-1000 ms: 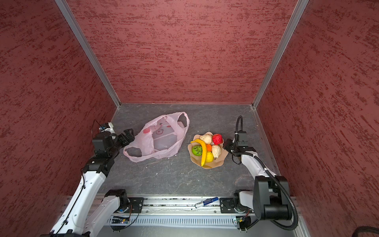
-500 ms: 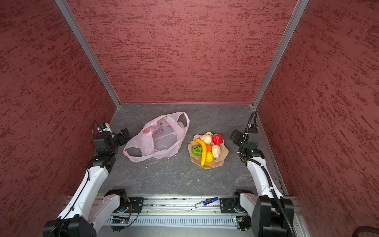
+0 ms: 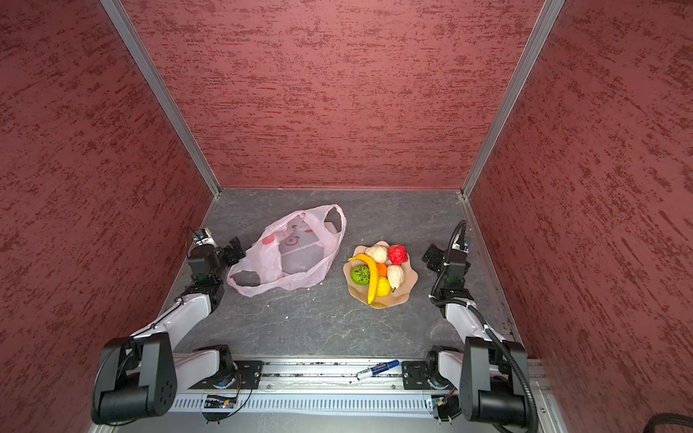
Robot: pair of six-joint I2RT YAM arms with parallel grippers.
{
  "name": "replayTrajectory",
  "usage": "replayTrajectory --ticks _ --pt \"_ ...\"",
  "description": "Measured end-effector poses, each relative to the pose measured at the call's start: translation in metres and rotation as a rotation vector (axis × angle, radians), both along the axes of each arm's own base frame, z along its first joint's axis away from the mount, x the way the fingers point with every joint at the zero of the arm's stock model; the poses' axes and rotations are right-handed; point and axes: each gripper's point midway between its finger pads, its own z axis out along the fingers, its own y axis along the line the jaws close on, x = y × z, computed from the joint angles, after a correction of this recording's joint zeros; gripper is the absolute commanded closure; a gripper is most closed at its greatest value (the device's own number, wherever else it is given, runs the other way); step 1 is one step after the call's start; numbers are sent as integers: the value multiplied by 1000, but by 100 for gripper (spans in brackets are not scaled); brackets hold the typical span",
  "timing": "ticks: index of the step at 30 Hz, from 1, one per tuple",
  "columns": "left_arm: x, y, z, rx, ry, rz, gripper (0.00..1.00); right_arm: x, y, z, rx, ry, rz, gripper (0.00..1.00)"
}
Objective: Take the fake fruits out of the plastic bag
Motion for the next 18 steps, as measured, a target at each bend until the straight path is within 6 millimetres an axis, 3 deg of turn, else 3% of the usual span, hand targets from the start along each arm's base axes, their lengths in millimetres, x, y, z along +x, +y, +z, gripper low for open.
replayTrajectory --ticks 10,18 --pt "15 -14 -30 -4 -19 -100 0 3 -1 4 -89 -130 21 1" --pt "24 -34 -20 32 -63 -206 0 7 -1 15 -129 -223 28 1"
